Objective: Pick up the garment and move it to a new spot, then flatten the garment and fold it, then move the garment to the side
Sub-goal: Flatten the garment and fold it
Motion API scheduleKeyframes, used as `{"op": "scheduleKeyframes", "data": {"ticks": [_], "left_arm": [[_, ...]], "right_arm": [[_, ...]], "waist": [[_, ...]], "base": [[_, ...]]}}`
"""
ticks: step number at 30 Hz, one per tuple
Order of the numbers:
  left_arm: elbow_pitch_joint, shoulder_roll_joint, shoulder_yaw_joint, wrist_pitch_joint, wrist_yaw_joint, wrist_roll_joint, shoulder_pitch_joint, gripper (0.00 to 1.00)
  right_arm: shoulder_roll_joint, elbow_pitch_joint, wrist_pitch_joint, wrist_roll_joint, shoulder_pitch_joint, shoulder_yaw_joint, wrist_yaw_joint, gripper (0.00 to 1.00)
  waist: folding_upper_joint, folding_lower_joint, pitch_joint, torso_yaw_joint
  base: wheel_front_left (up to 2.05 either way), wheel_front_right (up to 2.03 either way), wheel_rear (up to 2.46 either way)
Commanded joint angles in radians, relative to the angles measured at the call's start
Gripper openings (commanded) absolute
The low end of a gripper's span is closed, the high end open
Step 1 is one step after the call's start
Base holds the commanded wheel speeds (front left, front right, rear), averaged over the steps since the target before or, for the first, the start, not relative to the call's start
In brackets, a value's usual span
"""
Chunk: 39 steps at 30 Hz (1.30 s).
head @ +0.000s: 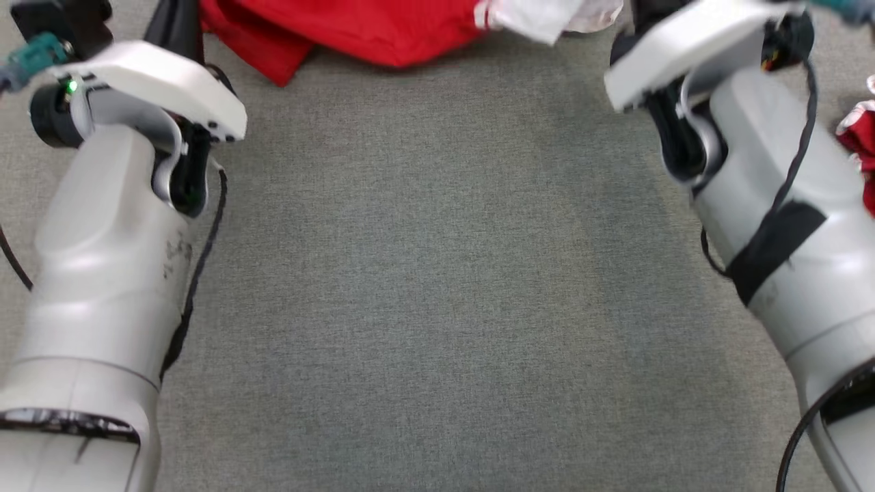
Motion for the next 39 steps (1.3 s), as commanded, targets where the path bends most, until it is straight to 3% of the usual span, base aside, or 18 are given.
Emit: {"op": "scheduleKeyframes", "data": {"ticks": [1,5,13,25,31,39], "left_arm": [[-0.030,0.004,0.006,-0.004,-0.001,-0.012,0.048,0.00],[-0.088,0.002,0.023,-0.003,-0.001,-0.022,0.134,0.00],[-0.247,-0.011,0.071,-0.003,-0.002,-0.006,0.340,0.00],[-0.541,0.022,0.124,-0.003,-0.002,0.048,0.771,0.00],[-0.643,0.071,0.089,0.040,0.010,0.061,0.918,0.00],[-0.902,0.105,0.121,0.163,0.105,0.030,1.127,0.00]], "right_arm": [[-0.016,-0.020,-0.012,0.030,0.057,0.012,0.000,0.00],[-0.046,-0.097,-0.015,0.056,0.169,-0.010,0.000,0.00],[-0.093,-0.309,-0.015,-0.002,0.447,-0.100,0.000,0.00],[-0.148,-0.674,-0.015,-0.086,1.006,-0.253,0.000,0.00],[-0.103,-0.860,0.069,-0.123,1.237,-0.347,0.000,0.00],[-0.023,-1.103,0.261,-0.188,1.465,-0.433,0.000,0.00]], "waist": [[0.0000,0.0000,-0.004,0.006],[0.0000,0.0000,-0.015,0.007],[0.0000,0.0000,-0.060,0.012],[0.0000,0.0000,-0.220,0.025],[0.0000,0.0000,-0.305,0.026],[0.0000,0.0000,-0.397,0.006]], "base": [[0.00,0.00,0.00],[0.00,0.00,0.00],[0.00,0.00,0.00],[0.00,0.00,0.00],[0.00,0.00,0.00],[0.00,0.00,0.00]]}}
